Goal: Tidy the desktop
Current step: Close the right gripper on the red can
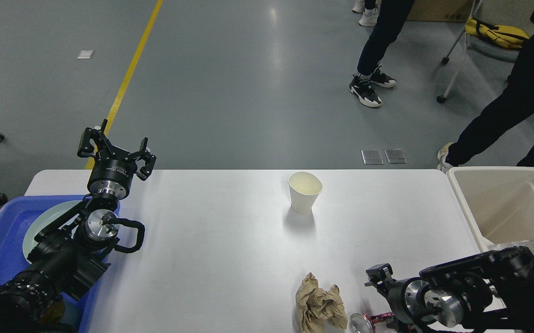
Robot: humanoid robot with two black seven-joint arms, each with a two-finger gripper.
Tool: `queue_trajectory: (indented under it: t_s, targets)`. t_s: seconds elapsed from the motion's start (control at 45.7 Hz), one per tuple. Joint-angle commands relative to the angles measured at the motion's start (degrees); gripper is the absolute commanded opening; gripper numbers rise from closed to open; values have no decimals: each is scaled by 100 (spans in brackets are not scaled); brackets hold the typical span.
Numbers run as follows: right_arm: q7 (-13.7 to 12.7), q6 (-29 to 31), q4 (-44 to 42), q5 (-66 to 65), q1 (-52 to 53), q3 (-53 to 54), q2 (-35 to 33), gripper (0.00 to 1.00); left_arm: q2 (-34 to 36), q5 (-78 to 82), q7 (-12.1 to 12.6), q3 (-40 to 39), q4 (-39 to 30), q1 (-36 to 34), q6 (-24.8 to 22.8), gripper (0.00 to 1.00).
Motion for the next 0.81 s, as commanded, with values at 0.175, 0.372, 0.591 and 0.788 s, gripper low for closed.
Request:
queue_trajectory:
  t_s: [0.175, 0.372, 0.591, 0.788]
  targets:
    - [40, -88, -126, 7, -175, 37, 128, 74, 0, 1, 0, 0, -1, 0, 0, 98]
    - [58, -96, -108, 7, -175, 37, 119, 5, 0, 1, 0, 0, -1, 0, 0, 98]
    - [67, -114, -46, -20, -175, 37, 111, 0, 0, 1, 0, 0, -1, 0, 0, 98]
    - [67, -123, -55, -20, -166, 37, 119, 0, 0, 1, 0, 0, -1, 0, 0, 98]
